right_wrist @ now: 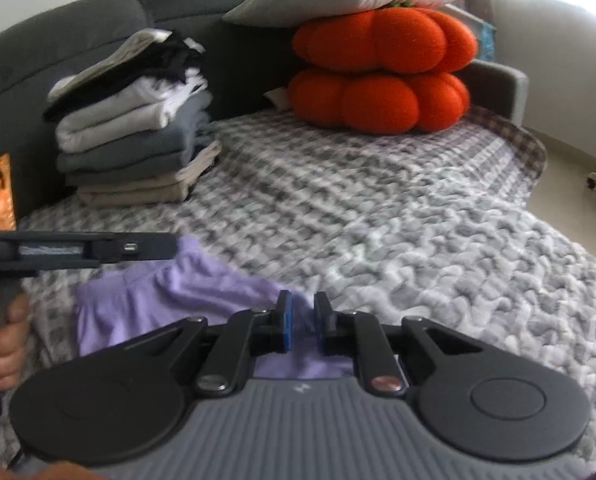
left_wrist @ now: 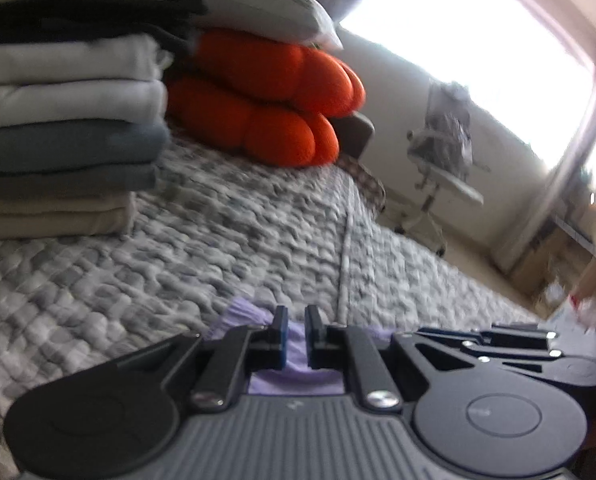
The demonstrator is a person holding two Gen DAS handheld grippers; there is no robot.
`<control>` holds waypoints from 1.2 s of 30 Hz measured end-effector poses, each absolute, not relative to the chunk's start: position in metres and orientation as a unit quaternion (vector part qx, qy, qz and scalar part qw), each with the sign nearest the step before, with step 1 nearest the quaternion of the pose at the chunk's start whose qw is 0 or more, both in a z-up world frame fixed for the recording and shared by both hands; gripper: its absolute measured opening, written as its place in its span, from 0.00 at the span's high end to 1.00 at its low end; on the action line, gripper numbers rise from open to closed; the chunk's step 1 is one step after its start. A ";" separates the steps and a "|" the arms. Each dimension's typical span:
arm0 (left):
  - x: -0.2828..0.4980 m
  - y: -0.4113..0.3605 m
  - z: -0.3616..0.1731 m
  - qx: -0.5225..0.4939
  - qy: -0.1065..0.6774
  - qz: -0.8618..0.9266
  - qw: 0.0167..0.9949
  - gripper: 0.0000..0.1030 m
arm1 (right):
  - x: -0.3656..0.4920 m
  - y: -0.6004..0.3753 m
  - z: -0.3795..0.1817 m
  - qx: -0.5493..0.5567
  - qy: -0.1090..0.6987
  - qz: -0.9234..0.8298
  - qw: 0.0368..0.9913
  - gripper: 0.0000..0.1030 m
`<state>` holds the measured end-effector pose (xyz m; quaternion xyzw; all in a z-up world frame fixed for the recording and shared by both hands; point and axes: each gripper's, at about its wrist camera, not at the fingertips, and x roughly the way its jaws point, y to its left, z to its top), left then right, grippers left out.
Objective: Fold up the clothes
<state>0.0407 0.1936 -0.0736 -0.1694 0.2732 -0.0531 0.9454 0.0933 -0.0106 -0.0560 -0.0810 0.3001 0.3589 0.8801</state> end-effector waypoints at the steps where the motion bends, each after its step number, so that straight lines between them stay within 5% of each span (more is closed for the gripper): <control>1: 0.043 0.192 -0.076 -0.163 0.281 -0.048 0.945 0.92 | 0.093 -0.009 -0.058 -0.084 0.302 0.360 0.879 0.84; 14: 0.041 0.193 -0.075 -0.166 0.281 -0.014 0.945 0.97 | 0.096 -0.031 -0.051 -0.067 0.308 0.335 0.888 0.83; 19: 0.031 0.189 -0.062 -0.177 0.274 -0.039 0.945 0.96 | 0.083 -0.045 -0.044 -0.063 0.313 0.329 0.889 0.66; 26: 0.020 0.173 -0.043 -0.167 0.292 -0.050 0.940 0.76 | 0.060 -0.059 -0.025 -0.067 0.320 0.314 0.891 0.59; 36: 0.007 0.125 -0.022 -0.133 0.319 -0.097 0.933 0.62 | 0.035 -0.093 -0.008 -0.049 0.329 0.276 0.902 0.49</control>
